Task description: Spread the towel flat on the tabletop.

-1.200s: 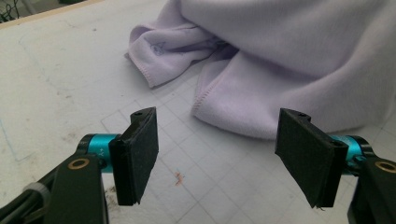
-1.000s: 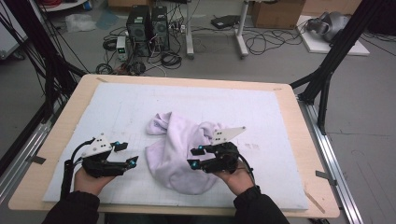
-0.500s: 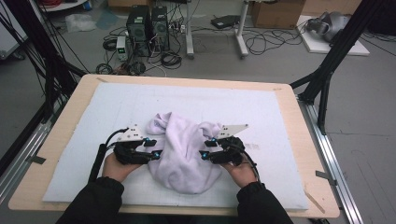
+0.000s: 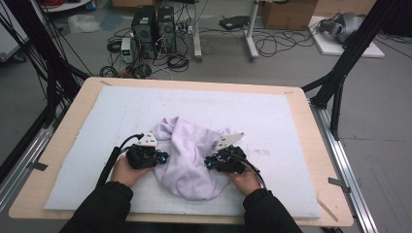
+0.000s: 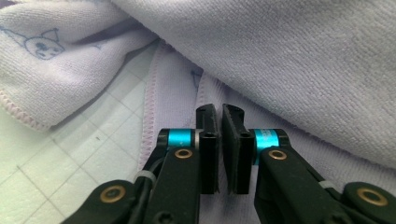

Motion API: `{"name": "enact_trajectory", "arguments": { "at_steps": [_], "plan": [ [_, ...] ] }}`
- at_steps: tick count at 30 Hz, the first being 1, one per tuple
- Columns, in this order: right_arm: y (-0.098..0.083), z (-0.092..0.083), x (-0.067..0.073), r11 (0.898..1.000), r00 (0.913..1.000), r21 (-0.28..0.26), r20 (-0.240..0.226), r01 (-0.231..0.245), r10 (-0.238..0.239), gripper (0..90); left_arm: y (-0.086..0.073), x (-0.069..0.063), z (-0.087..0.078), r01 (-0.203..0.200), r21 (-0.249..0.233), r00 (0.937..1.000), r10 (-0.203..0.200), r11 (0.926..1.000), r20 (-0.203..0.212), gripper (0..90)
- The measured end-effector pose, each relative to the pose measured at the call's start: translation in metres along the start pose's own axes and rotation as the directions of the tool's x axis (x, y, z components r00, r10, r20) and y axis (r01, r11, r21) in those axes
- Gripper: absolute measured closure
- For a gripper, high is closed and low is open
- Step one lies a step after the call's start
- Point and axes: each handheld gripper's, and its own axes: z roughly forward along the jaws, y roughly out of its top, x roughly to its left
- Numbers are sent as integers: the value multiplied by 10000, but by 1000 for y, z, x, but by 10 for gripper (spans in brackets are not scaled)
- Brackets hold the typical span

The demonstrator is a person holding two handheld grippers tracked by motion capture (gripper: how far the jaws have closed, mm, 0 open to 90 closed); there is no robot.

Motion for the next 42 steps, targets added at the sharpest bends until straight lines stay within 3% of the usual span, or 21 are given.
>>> {"name": "enact_trajectory", "arguments": {
  "at_steps": [4,9,13,19,24,30,32,34,36,42],
  "plan": [
    [0,-3,0,10000,10000,-64,-33,-47,47,826,0,0,-3,-42,6,10000,42,10000,43,872],
    [1,-21,4,9980,10000,-625,20,-55,56,829,0,-1,-14,-46,-224,9999,48,9997,107,877],
    [3,-34,8,9953,10000,-970,61,57,-51,829,-1,-5,-29,-225,-449,9997,227,9987,26,877],
    [-4,-54,24,9930,9993,-1121,9,362,-363,829,-16,-20,-56,-463,-622,9989,455,9970,-141,878],
    [-15,-60,35,9949,9993,-977,-255,260,-286,828,-29,-33,-79,-621,-694,9980,610,9957,-176,877],
    [-30,-54,42,9992,9979,-409,-638,30,-56,808,-42,-38,-90,-462,-753,9989,468,9961,62,875],
    [-31,-55,41,9990,9979,-457,-648,6,-36,745,-41,-37,-90,-449,-892,9985,474,9950,271,847],
    [-28,-62,40,9969,9984,-784,-565,-49,5,671,-37,-36,-91,-358,-1019,9986,396,9942,364,725],
    [-22,-70,37,9936,9984,-1130,-562,-77,14,639,-30,-33,-90,-413,-1171,9980,466,9923,435,683],
    [0,-85,20,9853,10000,-1708,69,-3,15,557,1,-22,-76,-279,-1597,9971,388,9868,659,588]
  ]
}}
